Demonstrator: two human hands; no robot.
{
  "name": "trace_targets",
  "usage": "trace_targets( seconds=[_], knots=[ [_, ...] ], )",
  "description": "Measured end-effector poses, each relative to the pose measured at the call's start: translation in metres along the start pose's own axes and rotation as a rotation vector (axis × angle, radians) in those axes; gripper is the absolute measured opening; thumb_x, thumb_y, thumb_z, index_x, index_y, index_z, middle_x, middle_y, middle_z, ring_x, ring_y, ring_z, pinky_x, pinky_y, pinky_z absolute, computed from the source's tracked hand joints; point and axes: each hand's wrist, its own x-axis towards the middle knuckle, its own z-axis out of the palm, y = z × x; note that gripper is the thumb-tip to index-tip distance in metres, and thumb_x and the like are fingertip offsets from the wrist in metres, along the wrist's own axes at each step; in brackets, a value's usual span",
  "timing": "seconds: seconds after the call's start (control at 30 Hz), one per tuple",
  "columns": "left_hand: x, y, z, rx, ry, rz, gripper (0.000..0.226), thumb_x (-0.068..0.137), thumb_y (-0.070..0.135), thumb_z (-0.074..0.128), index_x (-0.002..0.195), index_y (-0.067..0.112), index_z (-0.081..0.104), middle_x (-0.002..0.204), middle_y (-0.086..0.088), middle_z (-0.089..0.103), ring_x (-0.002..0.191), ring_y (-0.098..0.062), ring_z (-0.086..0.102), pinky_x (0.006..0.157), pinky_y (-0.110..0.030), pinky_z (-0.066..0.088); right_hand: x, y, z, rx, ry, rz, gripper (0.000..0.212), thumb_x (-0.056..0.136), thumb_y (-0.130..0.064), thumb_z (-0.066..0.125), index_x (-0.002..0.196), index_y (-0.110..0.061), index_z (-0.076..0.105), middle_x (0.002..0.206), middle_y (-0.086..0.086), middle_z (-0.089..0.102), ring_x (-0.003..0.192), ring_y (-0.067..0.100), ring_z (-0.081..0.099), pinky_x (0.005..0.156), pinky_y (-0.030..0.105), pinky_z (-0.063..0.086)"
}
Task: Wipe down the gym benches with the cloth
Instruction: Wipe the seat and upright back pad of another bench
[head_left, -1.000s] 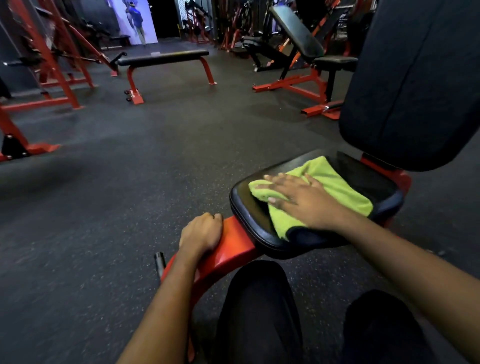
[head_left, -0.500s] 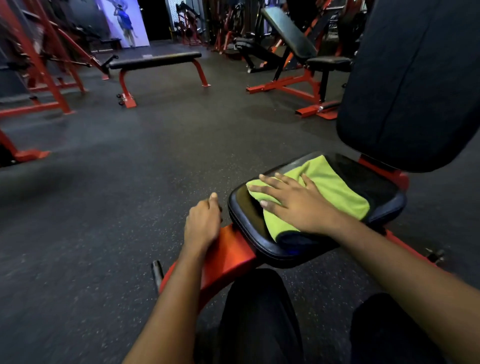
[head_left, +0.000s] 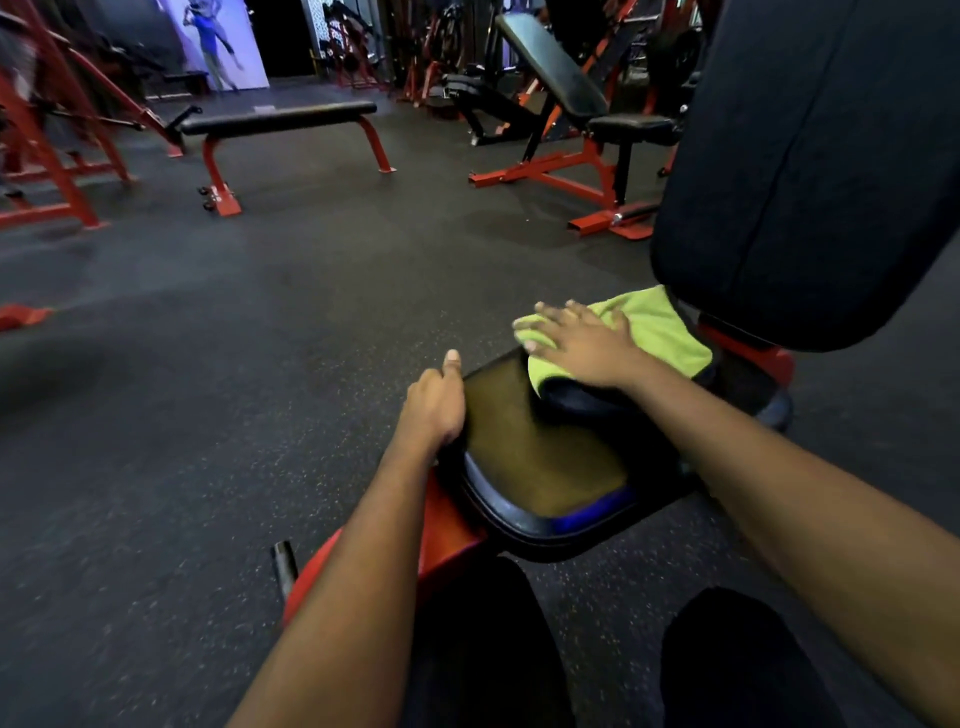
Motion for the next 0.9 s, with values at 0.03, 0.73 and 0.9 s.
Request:
trace_targets(
  seconds=[0.03, 0.73, 0.9],
  knots=[
    [0.001, -0.001, 0.000, -0.016, 0.003, 0.000, 0.069, 0.104, 0.051, 0.021, 0.143, -0.002, 0.041, 0.149, -0.026, 0.038, 0.138, -0.037, 0.037, 0.112, -0.042, 0.028, -0.013, 0.004, 0.002, 0.010, 0.008, -0.107, 0.049, 0.100, -0.062, 0.024, 0.149, -0.055, 0.022, 0.163, -0.023, 0.006, 0.152, 0.015, 0.005, 0.115, 0.062, 0.001],
    [0.006, -0.006, 0.005, -0.060, 0.070, -0.017, 0.068, 0.103, 0.052, 0.022, 0.138, -0.001, 0.046, 0.146, -0.025, 0.042, 0.135, -0.036, 0.041, 0.109, -0.042, 0.030, -0.016, 0.040, 0.002, 0.089, 0.036, -0.160, 0.052, 0.099, -0.063, 0.026, 0.150, -0.054, 0.023, 0.161, -0.026, 0.013, 0.150, 0.007, 0.010, 0.118, 0.057, 0.002],
    [0.005, -0.005, 0.005, -0.076, 0.067, -0.028, 0.069, 0.103, 0.053, 0.021, 0.142, 0.000, 0.042, 0.148, -0.024, 0.039, 0.136, -0.036, 0.039, 0.110, -0.043, 0.029, 0.027, 0.067, -0.015, 0.068, 0.000, 0.144, 0.058, 0.100, -0.062, 0.026, 0.152, -0.038, 0.031, 0.161, -0.010, 0.025, 0.149, 0.019, 0.019, 0.114, 0.061, 0.010]
  ],
)
